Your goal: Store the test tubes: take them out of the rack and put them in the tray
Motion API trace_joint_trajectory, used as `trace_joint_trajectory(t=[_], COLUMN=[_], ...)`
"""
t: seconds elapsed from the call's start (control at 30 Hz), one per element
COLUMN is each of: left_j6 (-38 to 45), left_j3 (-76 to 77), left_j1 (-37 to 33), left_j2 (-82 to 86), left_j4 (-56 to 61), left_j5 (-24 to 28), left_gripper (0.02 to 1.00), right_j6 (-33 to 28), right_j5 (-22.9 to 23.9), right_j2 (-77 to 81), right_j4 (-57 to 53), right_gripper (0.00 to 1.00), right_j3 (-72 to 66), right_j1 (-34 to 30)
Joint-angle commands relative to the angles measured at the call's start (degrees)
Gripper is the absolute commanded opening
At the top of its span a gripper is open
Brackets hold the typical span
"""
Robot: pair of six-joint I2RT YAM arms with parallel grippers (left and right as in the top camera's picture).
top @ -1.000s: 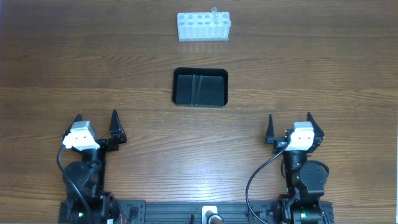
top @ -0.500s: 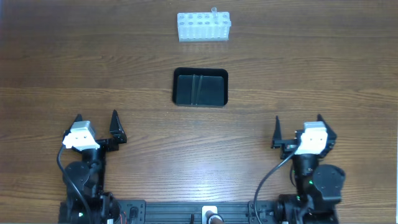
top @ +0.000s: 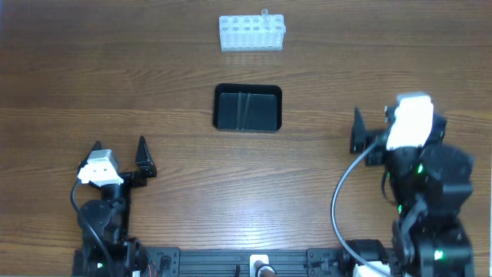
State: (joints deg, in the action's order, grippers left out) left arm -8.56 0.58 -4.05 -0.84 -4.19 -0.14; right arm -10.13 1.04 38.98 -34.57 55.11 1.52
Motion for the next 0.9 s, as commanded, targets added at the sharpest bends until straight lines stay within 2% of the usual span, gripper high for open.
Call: trace_joint_trajectory(t=[0.03,0.13,0.3,0.43,0.57,0.73,0.9], left_j6=[0.85,0.83,0.83,0.85,0.83,0.83,0.83], left_j3=[-0.24,-0.24,-0.24,-0.24,-0.24,-0.24,-0.24], left_j1=[-0.31,-0.31,-0.31,-0.31,-0.31,-0.31,-0.31], left_j2=[0.5,0.5,0.5,0.5,0.5,0.5,0.5], left_j4=[-0.17,-0.17,-0.17,-0.17,-0.17,-0.17,-0.17], left_j5=[0.76,0.76,0.76,0.76,0.76,0.76,0.76], left_gripper=[0.998,0.998,0.998,0.998,0.998,0.998,0.996], right_j6=[-0.24,-0.11,6.73,10.01,10.34,10.62,13.7], right_j5=[-2.1,-2.1,-0.79,4.28,8.59,12.02,15.15], right_j2=[7.87,14.03,24.65,33.35,41.48,50.95,58.38], right_j4=[0.57,0.57,0.35,2.32,6.16,10.99,15.26], right_gripper=[0.991,0.993,0.993,0.993,0.993,0.991,0.993], right_j3=[6.78,11.5,18.75,22.93,25.38,28.33,30.91], right_j1=[1.36,3.52,7.61,11.3,14.53,17.75,19.15])
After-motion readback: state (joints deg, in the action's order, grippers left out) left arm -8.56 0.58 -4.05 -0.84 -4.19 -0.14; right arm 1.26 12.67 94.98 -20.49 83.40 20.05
